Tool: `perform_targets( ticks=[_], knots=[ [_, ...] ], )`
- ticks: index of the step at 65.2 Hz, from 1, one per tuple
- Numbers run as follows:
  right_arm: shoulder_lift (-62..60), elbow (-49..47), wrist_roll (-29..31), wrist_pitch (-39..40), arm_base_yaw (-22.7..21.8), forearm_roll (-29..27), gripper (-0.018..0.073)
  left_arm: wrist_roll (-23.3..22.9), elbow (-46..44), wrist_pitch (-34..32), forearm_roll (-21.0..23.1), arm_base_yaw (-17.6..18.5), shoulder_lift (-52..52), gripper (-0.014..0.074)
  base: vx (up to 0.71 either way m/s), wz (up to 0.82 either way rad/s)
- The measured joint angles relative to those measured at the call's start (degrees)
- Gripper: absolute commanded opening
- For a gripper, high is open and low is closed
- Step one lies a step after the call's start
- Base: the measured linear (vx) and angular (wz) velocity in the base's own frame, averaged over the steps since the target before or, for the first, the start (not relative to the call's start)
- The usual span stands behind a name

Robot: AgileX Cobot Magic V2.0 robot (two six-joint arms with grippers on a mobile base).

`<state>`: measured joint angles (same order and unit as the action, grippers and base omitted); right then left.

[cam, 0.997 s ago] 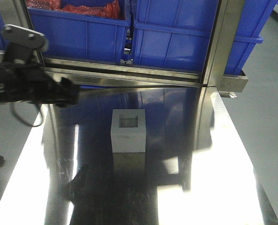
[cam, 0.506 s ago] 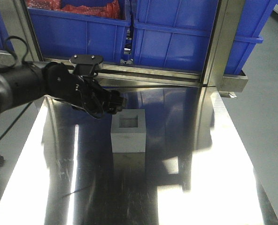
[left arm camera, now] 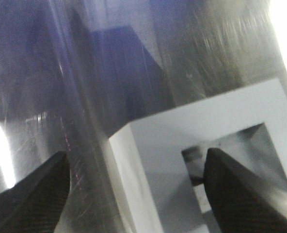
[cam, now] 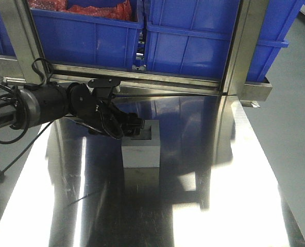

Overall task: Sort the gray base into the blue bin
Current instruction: 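Reach the left gripper down over the gray square block, then close the left gripper on the block's wall and grip it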

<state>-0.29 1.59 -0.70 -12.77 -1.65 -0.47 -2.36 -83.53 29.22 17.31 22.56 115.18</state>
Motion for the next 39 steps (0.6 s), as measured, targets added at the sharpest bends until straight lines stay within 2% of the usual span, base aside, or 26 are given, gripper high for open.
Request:
perform_targets(
  ticks=[8, 14, 37, 39],
  knots=[
    [0.0, 0.0, 0.0, 0.0, 0.0, 0.0, -0.0005, 0.0, -0.1, -0.1, 0.1, 0.0, 0.2, 0.0547, 0.00, 0.00],
    [0.0, 0.0, 0.0, 0.0, 0.0, 0.0, -0.0005, 0.0, -0.1, -0.1, 0.3, 0.0, 0.2, 0.0489, 0.00, 0.00],
    [0.0, 0.0, 0.0, 0.0, 0.0, 0.0, -0.0005, -0.1, -0.5, 0.8, 1.2, 0.3, 0.0, -0.0005, 0.00, 0.00],
    [0.0, 0.0, 0.0, 0.0, 0.0, 0.0, -0.0005, -0.1, -0.5, 0.8, 1.1, 0.3, 0.0, -0.0009, 0.00, 0.00]
  ],
)
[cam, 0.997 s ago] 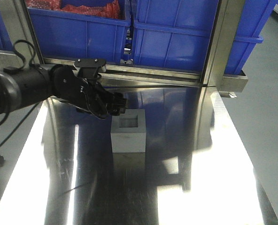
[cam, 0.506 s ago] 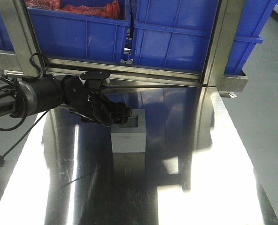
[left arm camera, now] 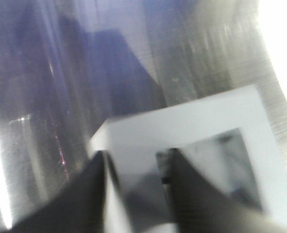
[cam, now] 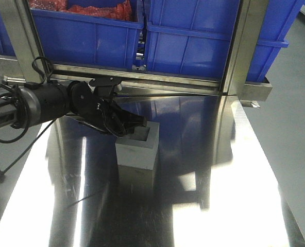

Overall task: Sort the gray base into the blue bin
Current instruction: 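Close the left gripper on the block's wall and grip it, then lift the gray block with the left gripper toward the robot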

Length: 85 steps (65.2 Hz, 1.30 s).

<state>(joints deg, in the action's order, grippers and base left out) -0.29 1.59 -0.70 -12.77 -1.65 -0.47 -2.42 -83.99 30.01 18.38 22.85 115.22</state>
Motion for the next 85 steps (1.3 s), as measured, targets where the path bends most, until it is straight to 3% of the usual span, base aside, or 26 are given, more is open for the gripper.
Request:
perform_targets(
  ticks=[28, 60, 85],
  knots=[
    [0.0, 0.0, 0.0, 0.0, 0.0, 0.0, -0.0005, 0.3, 2.1, 0.8, -2.2, 0.0, -3.2, -0.0008, 0.00, 0.00],
    [0.0, 0.0, 0.0, 0.0, 0.0, 0.0, -0.0005, 0.8, 28.9, -20.4, -2.5, 0.0, -33.4, -0.0007, 0.00, 0.00],
    [0.0, 0.0, 0.0, 0.0, 0.0, 0.0, -0.0005, 0.9, 45.3, -21.1, -2.5, 0.0, -57.5, -0.0007, 0.00, 0.00]
  ],
)
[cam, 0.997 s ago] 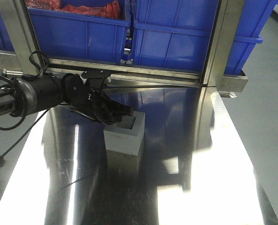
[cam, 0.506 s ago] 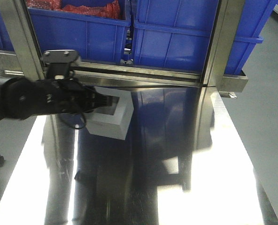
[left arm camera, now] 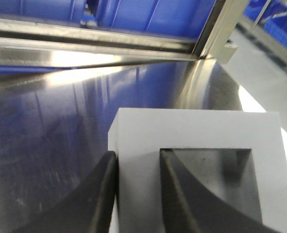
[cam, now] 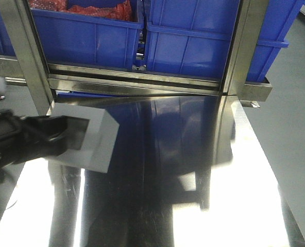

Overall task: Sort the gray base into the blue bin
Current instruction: 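Lift the gray block with the left gripper toward the robot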

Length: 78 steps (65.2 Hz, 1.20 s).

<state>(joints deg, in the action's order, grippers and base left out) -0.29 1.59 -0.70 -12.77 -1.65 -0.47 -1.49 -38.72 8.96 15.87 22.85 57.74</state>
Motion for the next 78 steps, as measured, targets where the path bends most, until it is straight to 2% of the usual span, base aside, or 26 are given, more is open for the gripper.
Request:
perform_targets(
  ticks=[22, 40, 78],
  knots=[
    [0.0, 0.0, 0.0, 0.0, 0.0, 0.0, -0.0005, 0.0, 11.2, 0.0, 0.2, 0.0, -22.6, -0.0007, 0.00, 0.00],
    [0.0, 0.0, 0.0, 0.0, 0.0, 0.0, -0.0005, 0.0, 16.5, 0.8, 0.2, 0.0, -36.1, -0.0007, 0.00, 0.00],
    [0.0, 0.0, 0.0, 0.0, 0.0, 0.0, -0.0005, 0.0, 16.8, 1.4, 0.2, 0.0, -38.3, -0.0007, 0.00, 0.00]
  ],
)
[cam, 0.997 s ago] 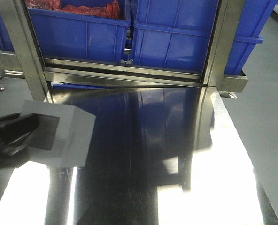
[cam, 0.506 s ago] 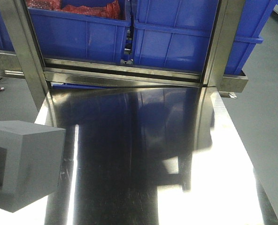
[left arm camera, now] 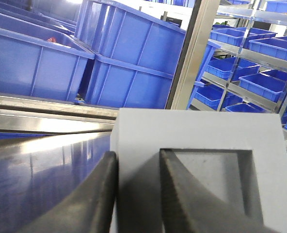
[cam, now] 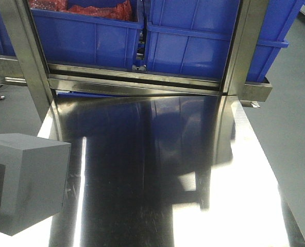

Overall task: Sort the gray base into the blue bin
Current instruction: 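Lift the gray block with the left gripper toward the robot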

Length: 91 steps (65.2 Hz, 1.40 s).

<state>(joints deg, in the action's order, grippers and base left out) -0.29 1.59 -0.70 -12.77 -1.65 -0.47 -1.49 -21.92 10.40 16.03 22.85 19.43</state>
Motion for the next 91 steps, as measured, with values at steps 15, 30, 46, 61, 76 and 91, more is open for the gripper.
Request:
perform_targets(
  ticks=[15, 30, 46, 61, 76, 91],
  knots=[
    [0.0, 0.0, 0.0, 0.0, 0.0, 0.0, -0.0005, 0.0, 0.0, 0.0, 0.0, 0.0, 0.0, -0.0007, 0.00, 0.00],
    [0.0, 0.0, 0.0, 0.0, 0.0, 0.0, -0.0005, 0.0, 0.0, 0.0, 0.0, 0.0, 0.0, -0.0007, 0.00, 0.00],
    [0.0, 0.0, 0.0, 0.0, 0.0, 0.0, -0.0005, 0.0, 0.0, 0.1, 0.0, 0.0, 0.0, -0.0007, 0.00, 0.00],
    [0.0, 0.0, 0.0, 0.0, 0.0, 0.0, -0.0005, 0.0, 0.0, 0.3, 0.0, 0.0, 0.0, -0.0007, 0.00, 0.00],
    [0.0, 0.0, 0.0, 0.0, 0.0, 0.0, -0.0005, 0.0, 0.0, 0.3, 0.0, 0.0, 0.0, -0.0007, 0.00, 0.00],
    [0.0, 0.0, 0.0, 0.0, 0.0, 0.0, -0.0005, 0.0, 0.0, 0.3, 0.0, 0.0, 0.0, -0.0007, 0.00, -0.02]
  ],
)
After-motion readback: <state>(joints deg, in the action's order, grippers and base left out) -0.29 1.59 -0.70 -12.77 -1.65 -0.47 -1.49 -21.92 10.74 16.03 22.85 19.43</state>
